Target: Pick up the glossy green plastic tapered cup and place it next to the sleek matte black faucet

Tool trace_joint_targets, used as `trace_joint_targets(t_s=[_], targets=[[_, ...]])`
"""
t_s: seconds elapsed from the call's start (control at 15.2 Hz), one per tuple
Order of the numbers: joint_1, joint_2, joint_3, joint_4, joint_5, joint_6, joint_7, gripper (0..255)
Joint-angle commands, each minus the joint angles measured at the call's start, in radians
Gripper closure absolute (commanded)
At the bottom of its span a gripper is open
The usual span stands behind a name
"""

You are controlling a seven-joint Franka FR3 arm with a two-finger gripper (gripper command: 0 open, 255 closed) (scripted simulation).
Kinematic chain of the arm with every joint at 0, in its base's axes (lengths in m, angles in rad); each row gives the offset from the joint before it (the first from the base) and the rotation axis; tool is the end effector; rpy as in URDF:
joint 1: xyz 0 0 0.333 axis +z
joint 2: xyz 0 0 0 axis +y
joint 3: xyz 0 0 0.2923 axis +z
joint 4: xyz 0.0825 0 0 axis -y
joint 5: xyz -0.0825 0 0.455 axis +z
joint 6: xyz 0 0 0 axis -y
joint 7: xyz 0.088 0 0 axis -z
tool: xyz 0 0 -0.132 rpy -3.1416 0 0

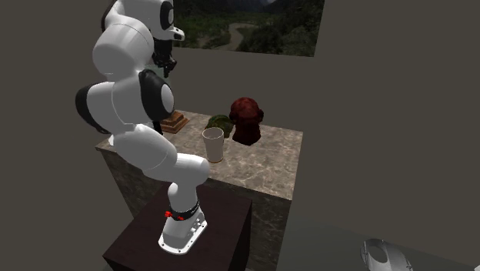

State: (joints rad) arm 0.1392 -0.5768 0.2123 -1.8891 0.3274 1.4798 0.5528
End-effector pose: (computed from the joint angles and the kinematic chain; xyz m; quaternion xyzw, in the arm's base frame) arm 0.3900 0.2204 0.6986 -0.9881 0.0844 -0.0249 0.1260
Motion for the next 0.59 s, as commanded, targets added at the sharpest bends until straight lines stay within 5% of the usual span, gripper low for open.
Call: trace_joint_targets(t_s=[0.0, 0.53], targets=[[0.001, -0.014, 0.002, -0.04, 0.003, 0.026, -0.006, 255], [0.005, -0.062, 0.011, -0.186, 0.015, 0.122, -0.032, 255]])
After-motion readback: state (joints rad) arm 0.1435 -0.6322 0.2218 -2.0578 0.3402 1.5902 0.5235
